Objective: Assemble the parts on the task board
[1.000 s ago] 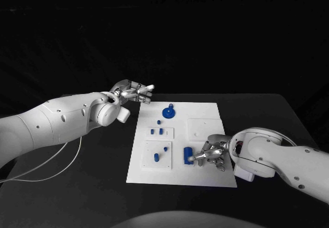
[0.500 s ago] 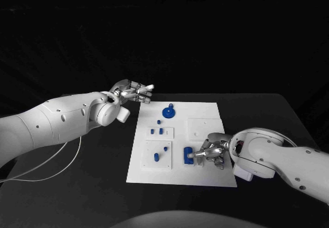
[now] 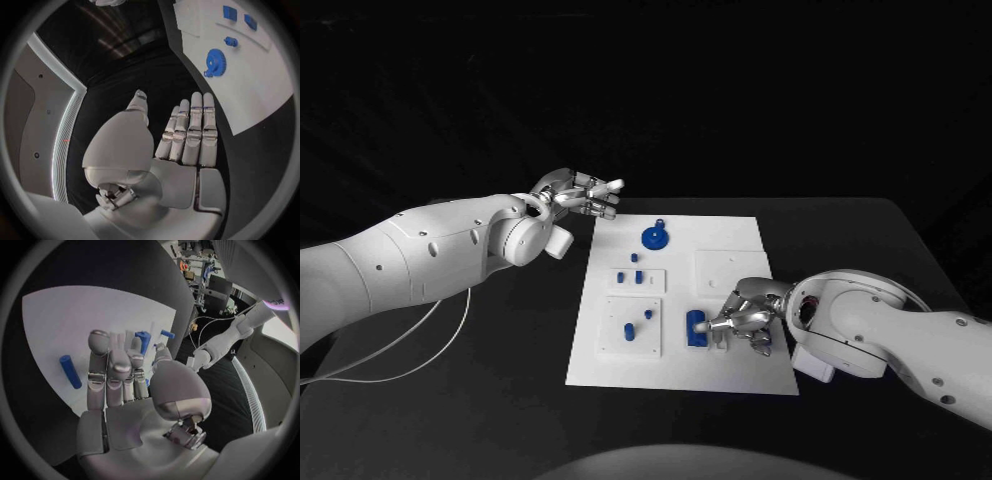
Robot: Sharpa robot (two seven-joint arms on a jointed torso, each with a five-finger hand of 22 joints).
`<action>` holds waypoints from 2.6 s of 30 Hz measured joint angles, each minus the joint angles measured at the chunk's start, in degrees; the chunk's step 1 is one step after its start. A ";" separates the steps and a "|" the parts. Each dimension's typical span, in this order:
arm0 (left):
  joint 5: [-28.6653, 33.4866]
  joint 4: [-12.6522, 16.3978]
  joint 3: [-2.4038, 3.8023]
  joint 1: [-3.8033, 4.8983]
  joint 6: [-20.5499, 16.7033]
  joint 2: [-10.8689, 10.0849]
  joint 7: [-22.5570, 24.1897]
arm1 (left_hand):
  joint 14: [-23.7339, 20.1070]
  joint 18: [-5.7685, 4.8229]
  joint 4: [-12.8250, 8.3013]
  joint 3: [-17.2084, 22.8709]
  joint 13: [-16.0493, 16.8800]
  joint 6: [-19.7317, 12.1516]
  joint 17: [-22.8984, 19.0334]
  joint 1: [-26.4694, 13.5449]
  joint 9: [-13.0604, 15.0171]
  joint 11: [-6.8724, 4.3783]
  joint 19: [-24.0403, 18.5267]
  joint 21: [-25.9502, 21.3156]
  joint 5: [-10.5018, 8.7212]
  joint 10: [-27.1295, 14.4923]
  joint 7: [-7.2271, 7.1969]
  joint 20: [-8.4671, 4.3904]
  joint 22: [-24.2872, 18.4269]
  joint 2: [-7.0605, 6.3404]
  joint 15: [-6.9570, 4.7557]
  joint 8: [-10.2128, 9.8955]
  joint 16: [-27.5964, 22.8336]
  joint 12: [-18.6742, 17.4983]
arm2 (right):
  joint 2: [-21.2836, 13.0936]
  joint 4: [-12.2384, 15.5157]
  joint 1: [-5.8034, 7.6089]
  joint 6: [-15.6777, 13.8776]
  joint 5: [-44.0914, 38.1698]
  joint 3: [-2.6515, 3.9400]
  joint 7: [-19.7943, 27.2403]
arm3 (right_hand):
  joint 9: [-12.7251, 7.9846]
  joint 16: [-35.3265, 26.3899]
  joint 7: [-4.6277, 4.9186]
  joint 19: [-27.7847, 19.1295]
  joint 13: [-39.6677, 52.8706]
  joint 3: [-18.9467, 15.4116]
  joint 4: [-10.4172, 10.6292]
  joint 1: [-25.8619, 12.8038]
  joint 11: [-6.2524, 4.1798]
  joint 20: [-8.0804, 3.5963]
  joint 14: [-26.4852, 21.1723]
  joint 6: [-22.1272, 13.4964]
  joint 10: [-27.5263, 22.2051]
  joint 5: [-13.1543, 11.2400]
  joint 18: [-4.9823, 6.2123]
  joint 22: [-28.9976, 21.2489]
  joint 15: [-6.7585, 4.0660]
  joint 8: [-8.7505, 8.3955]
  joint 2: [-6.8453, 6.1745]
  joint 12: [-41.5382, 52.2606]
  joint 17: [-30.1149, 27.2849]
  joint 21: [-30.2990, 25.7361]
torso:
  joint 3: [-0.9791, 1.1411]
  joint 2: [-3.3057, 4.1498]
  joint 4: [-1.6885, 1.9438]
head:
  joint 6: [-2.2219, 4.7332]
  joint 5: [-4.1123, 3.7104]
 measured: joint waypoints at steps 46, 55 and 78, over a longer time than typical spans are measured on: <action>-0.18 0.05 -0.02 0.00 0.20 -0.22 -0.27 | -0.21 0.00 0.00 0.00 0.00 0.00 0.03 0.00 0.00 0.00 0.00 0.00 0.00 0.00 0.00 0.00 -0.08 0.00 -0.21 0.00 0.00 0.00 | 1.36 -1.87 -1.00 1.10 -0.82 0.33 -2.64 | 0.85 0.00 -1.01 0.00 1.07 20.21 -5.01 -0.47 -0.61 -0.42 -0.01 1.42 1.03 1.99 -0.90 -0.05 -0.41 0.00 -6.03 0.50 -0.02 0.00 | -0.01 0.02 0.00 | -0.14 0.19; -0.21 0.05 -0.02 0.00 0.26 -0.26 -0.33 | -0.21 0.00 0.00 0.00 0.00 0.00 0.02 0.00 0.00 0.00 0.00 0.00 0.00 0.00 0.00 0.00 -0.08 0.00 -0.21 0.00 0.00 0.00 | 0.89 -1.62 -1.06 1.01 -0.91 0.33 -2.76 | 0.88 0.00 -1.01 0.00 1.06 20.02 -5.18 -0.47 -0.61 -0.41 -0.01 1.41 1.03 1.99 -0.89 -0.11 -0.41 0.00 -6.03 0.50 -0.11 0.00 | 0.01 0.02 -0.01 | -0.13 0.16; -0.28 0.37 -0.03 0.00 0.17 -0.71 -0.19 | -0.21 0.00 -0.55 -0.18 0.00 0.00 0.06 -0.28 0.00 0.00 0.00 0.00 0.00 0.00 0.00 0.00 -0.08 0.28 -0.21 0.00 0.00 0.00 | -6.44 -3.42 -0.97 2.30 1.27 7.09 -3.23 | -3.59 1.88 0.00 0.00 5.49 18.00 -5.50 0.53 -0.20 -0.41 -0.02 0.39 1.86 1.32 -0.89 1.13 -0.39 0.00 -5.95 4.67 1.43 1.86 | -0.02 -0.05 -0.13 | 0.24 -1.14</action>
